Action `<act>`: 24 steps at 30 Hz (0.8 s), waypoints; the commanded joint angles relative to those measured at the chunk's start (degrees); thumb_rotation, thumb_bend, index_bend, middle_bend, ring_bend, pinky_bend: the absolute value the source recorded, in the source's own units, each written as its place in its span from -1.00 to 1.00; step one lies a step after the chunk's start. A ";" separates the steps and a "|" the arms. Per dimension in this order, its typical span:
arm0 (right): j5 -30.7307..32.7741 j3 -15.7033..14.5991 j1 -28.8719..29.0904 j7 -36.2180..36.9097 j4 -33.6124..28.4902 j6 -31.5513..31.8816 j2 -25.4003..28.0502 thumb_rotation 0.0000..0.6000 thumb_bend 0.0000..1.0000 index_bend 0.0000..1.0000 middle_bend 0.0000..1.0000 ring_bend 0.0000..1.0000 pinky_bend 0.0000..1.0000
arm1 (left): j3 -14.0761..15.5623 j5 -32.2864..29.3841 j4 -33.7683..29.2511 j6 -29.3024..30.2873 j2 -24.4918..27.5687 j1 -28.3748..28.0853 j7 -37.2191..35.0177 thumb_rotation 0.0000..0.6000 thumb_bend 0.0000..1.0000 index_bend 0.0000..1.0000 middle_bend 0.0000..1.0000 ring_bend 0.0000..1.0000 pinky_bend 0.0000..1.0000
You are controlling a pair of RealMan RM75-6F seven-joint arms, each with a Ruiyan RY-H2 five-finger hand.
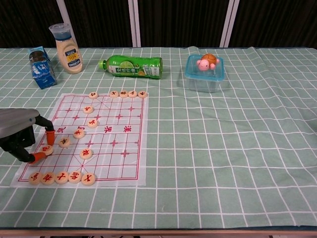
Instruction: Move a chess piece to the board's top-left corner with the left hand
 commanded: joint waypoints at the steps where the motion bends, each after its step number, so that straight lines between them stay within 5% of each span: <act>1: 0.02 0.00 0.00 -0.02 0.01 -0.02 -0.01 1.00 -0.35 -1.00 -1.00 -1.00 -1.00 | -0.39 0.65 -0.77 0.44 0.50 0.00 -0.43 1.00 -0.28 0.01 1.00 0.96 0.99; 11: 0.10 0.03 -0.03 -0.12 0.09 0.04 0.04 1.00 -0.35 -1.00 -1.00 -1.00 -1.00 | -2.43 1.91 -2.53 1.70 2.29 -0.34 -1.77 1.00 -0.28 0.01 1.00 0.96 0.99; 24: 0.68 0.16 -0.02 0.62 -0.04 -0.38 0.22 1.00 -0.36 -1.00 -1.00 -1.00 -1.00 | -8.14 -2.29 2.71 -0.90 2.37 -4.34 -1.28 1.00 -0.28 0.01 1.00 0.96 0.99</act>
